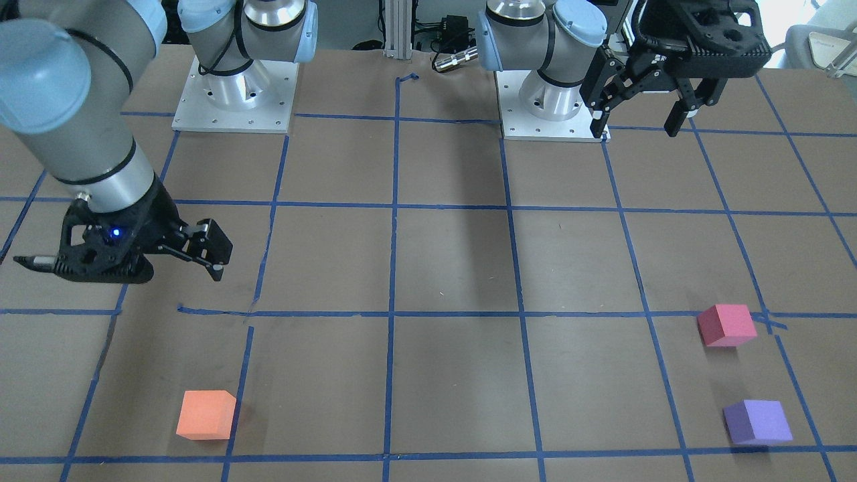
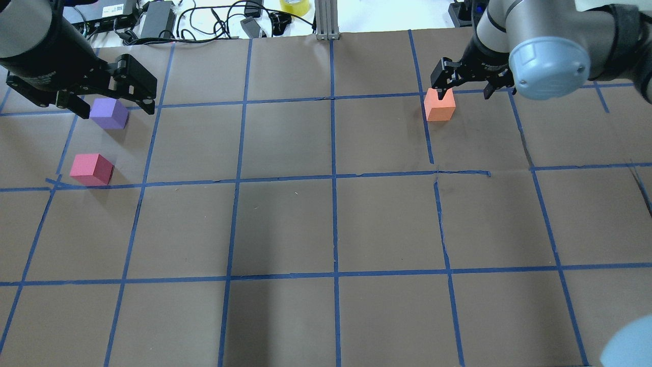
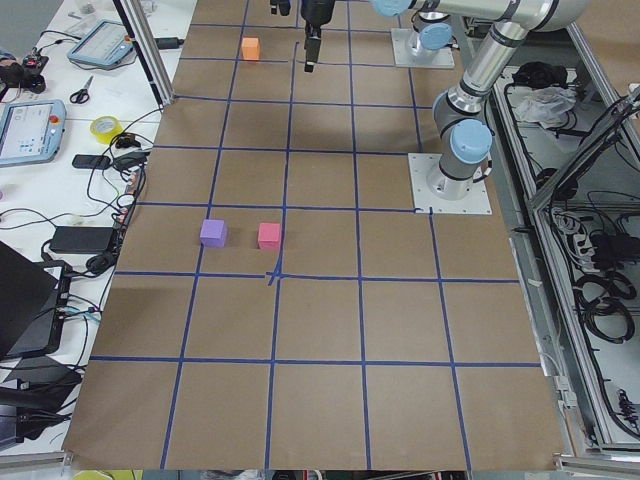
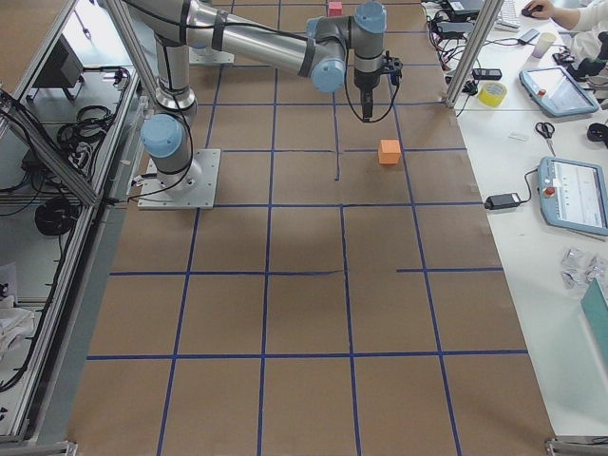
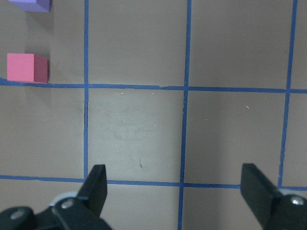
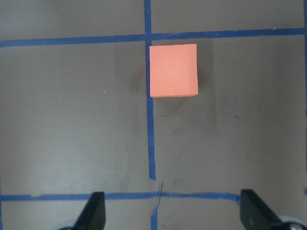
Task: Arrange blocks in a line
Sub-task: 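Lower the right gripper over the orange cube and close on it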
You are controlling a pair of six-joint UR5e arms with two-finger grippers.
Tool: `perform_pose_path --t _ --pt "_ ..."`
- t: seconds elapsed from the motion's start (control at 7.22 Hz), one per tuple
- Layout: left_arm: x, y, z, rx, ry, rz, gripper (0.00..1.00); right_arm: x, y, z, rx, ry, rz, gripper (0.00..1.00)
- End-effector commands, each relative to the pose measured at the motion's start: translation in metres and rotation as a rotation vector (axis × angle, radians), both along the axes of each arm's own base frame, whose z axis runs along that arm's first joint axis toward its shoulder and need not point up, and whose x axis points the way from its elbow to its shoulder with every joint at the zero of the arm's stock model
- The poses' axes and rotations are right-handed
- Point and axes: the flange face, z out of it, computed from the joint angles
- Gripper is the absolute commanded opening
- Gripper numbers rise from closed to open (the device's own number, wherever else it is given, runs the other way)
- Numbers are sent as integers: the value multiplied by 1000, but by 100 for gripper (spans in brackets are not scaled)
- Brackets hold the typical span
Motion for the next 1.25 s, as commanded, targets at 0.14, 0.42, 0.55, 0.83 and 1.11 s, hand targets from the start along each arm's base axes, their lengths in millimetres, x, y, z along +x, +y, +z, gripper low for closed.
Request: perform_pose_path --t 0.14,0.42,0.55,0.83,1.11 --pt "0 0 0 -1 0 0 100 -3 -44 -75 -59 5 6 100" --pt "1 1 1 -2 -2 2 100 -3 -57 -99 -74 6 8 100" --pt "1 0 0 -1 -2 2 100 -5 -68 -106 -73 16 13 100" --pt "1 0 0 -1 1 1 100 -7 -76 -122 -57 20 28 100" --pt "1 0 1 -3 1 1 100 -7 -78 -142 -26 20 30 100"
